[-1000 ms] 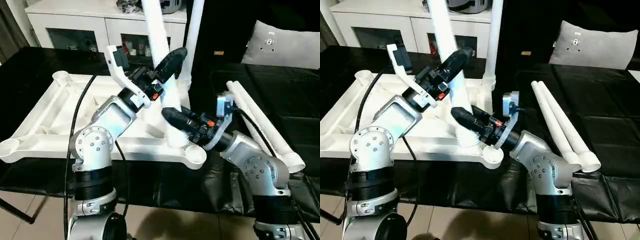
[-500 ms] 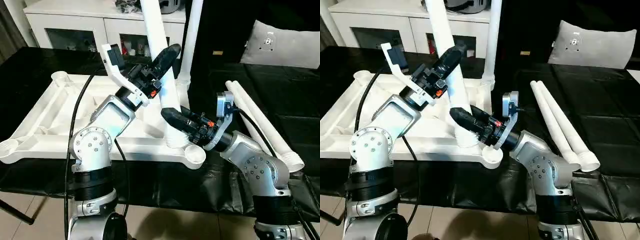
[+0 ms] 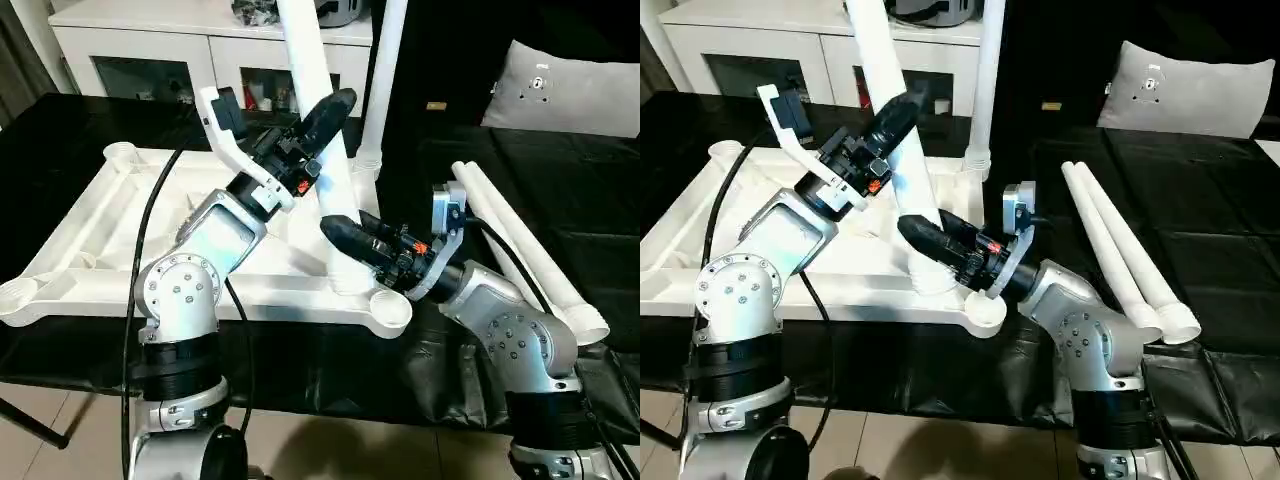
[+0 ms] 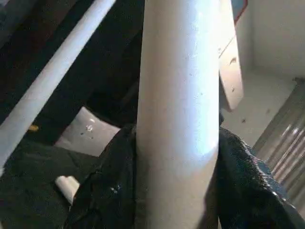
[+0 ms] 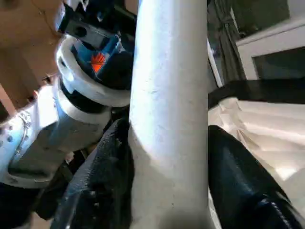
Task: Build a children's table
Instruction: Pick table leg
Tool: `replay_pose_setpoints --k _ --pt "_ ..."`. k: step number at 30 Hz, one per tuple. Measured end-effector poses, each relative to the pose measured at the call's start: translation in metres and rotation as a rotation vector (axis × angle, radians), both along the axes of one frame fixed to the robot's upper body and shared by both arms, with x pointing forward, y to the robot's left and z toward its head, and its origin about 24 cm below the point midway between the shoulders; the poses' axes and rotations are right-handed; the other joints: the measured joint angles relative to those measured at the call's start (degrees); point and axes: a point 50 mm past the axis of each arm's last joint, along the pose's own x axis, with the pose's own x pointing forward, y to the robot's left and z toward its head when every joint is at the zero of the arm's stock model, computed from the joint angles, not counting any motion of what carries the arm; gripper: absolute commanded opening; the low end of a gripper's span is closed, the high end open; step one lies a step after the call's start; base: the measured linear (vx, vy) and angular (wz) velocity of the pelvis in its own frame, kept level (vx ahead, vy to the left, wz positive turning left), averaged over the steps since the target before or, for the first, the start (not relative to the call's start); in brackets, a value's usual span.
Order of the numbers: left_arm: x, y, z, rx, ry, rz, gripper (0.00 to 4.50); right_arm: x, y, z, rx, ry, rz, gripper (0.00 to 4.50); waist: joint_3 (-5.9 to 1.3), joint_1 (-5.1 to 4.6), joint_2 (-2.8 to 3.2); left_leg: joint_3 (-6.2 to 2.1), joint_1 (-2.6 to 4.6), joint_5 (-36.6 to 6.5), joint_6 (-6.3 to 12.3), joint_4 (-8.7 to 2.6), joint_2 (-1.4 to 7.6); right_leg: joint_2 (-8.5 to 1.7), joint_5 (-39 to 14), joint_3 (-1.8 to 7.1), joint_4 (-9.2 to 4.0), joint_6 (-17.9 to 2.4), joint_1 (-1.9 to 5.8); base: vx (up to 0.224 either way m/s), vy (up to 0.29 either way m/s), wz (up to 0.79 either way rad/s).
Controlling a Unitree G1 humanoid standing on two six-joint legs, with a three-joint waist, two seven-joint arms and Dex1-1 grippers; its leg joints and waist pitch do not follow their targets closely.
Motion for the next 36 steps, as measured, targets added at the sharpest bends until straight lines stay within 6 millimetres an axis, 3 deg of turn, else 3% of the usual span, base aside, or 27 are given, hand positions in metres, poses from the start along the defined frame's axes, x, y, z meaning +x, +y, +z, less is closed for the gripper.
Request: replay_pose_setpoints --k 9,18,27,36 --pt "-0.002 -0.005 -0.010 0.193 -0.066 -0.018 1.82 0.001 -0.010 -0.004 -0.150 -0.063 -0.002 3.38 0.00 0.00 -0.01 -0.01 0.00 0.00 0.00 0.00 -0.01 0.00 0.00 0.00 -0.01 0.04 -0.01 0.000 0.000 0.00" --pt "-0.013 -0.014 -0.015 0.252 -0.160 -0.157 1.82 0.010 -0.022 0.002 -0.223 -0.035 0.161 3.39 0.03 -0.05 -0.08 0.02 0.00 0.01 0.01 0.00 0.00 0.00 0.04 0.02 0.04 -0.03 -0.01 0.000 0.000 0.00" --pt "-0.018 -0.018 -0.012 0.224 -0.188 -0.200 1.82 0.007 -0.017 -0.001 -0.204 -0.023 0.298 3.39 0.12 -0.01 -0.36 0.03 -0.01 0.01 0.02 0.04 0.00 0.00 0.16 0.01 0.05 -0.24 -0.01 0.000 0.000 0.00" --pt "-0.020 -0.022 -0.013 0.228 -0.196 -0.225 1.82 0.010 -0.012 -0.003 -0.190 -0.021 0.318 3.39 0.10 0.00 -0.48 0.03 -0.01 0.02 0.04 0.06 0.00 0.00 0.20 0.01 0.05 -0.29 -0.01 0.000 0.000 0.00"
